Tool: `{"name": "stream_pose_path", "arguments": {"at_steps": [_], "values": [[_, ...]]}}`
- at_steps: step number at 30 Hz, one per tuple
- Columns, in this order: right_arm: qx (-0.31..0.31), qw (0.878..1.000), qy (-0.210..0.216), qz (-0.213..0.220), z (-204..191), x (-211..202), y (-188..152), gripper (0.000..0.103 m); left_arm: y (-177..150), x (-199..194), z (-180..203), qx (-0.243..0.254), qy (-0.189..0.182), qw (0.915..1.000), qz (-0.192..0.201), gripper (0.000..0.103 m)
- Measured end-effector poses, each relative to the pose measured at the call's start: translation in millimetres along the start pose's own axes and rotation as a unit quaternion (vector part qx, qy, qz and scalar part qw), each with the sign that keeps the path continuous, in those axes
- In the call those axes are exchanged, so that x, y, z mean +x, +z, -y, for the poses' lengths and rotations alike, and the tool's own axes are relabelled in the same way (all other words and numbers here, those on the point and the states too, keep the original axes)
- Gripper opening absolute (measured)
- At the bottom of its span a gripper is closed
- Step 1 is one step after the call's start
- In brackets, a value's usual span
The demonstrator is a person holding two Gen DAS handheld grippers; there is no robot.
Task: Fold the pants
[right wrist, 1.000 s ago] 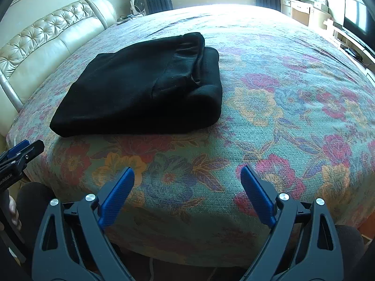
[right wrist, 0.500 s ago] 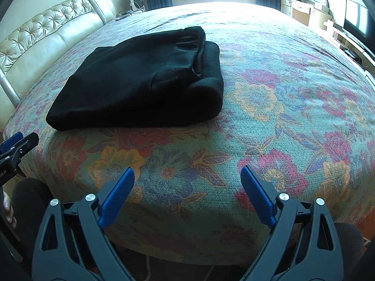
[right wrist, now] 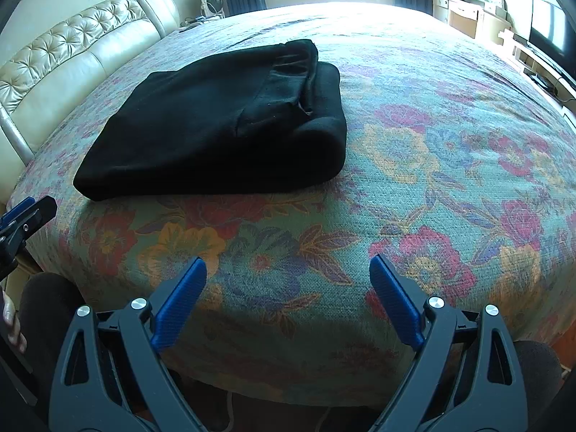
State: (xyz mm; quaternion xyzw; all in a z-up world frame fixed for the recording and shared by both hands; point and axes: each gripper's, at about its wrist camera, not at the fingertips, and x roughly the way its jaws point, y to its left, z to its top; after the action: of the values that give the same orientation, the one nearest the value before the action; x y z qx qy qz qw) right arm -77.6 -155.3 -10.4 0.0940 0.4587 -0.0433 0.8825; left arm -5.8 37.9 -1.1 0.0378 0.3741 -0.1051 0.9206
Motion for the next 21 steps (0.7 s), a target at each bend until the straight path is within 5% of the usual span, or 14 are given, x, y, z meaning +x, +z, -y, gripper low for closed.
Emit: {"name": "stream_pose_path", "arguments": {"at_steps": [21], "values": [[0.000,1.000,0.002,0.000,-1.5,-0.5,-0.9,0.092,-1.0,-0.5,4.9,0.018,0.019,0.9996,0.005,0.087]]}}
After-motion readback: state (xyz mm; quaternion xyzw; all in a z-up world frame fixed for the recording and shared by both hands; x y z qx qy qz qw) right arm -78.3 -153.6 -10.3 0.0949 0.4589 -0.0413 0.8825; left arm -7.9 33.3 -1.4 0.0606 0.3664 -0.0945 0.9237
